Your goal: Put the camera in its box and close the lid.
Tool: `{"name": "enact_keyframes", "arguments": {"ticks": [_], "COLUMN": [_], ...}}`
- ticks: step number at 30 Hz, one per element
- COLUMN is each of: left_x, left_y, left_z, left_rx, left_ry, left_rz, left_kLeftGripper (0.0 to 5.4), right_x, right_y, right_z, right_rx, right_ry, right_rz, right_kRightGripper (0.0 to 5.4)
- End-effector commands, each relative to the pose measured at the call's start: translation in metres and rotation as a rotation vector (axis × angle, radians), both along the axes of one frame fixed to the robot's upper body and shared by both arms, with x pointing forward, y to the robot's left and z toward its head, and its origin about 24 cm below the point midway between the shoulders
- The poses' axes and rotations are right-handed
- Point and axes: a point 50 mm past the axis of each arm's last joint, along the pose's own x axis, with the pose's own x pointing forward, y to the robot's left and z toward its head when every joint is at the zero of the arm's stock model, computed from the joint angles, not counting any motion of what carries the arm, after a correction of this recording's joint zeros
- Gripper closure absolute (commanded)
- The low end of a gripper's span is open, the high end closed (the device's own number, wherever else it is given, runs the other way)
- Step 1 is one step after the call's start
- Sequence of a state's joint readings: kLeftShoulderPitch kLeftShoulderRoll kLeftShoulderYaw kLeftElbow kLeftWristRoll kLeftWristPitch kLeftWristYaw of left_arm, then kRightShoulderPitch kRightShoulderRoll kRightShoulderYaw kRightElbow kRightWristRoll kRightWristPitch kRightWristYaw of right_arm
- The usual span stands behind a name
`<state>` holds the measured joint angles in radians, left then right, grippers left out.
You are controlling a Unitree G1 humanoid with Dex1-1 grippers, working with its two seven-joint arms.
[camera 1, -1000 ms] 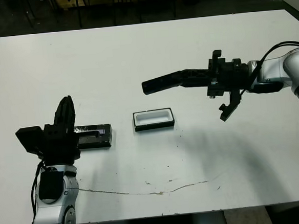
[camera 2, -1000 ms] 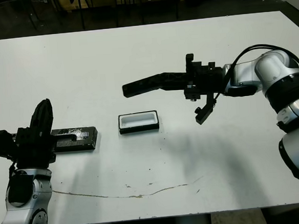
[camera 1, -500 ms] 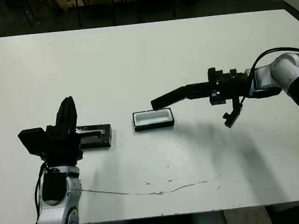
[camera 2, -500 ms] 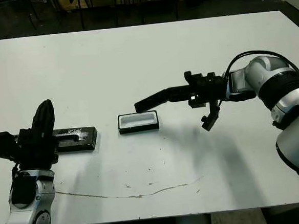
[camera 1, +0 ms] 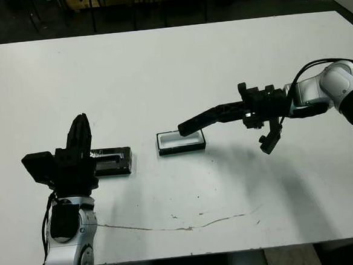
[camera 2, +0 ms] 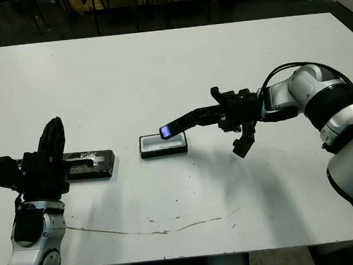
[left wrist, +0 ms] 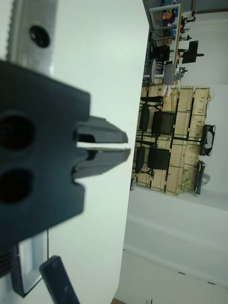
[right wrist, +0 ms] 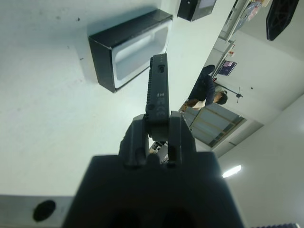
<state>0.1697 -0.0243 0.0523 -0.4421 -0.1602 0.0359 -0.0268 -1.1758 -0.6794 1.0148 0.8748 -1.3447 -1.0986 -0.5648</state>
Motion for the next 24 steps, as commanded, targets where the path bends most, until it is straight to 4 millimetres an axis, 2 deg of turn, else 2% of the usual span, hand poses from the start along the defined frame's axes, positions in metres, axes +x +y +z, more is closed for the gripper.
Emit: {"name": "enact_keyframes", "arguments": {"ticks": [1, 24], "left_x": [-0.0013, -0.0032], "left_y": [0.003, 0.0019], "left_z": [-0.0071, -0.0086], "left_rx": [0.006, 0.012], "left_ry": [0.044, 0.052], "left_rz": [0.007, 0.008], "left_kLeftGripper": [5.4, 5.4], "right_x": [-0.0032, -0.011], "right_y": [-0.0045, 0.0003], "right_z": [-0.0061, -0.0029], "right_rx": [-0.008, -0.062], "right_ry": [0.06, 0.12], "right_rz": [-0.061, -0.101], "right_kRightGripper": [5.4, 5.4]}}
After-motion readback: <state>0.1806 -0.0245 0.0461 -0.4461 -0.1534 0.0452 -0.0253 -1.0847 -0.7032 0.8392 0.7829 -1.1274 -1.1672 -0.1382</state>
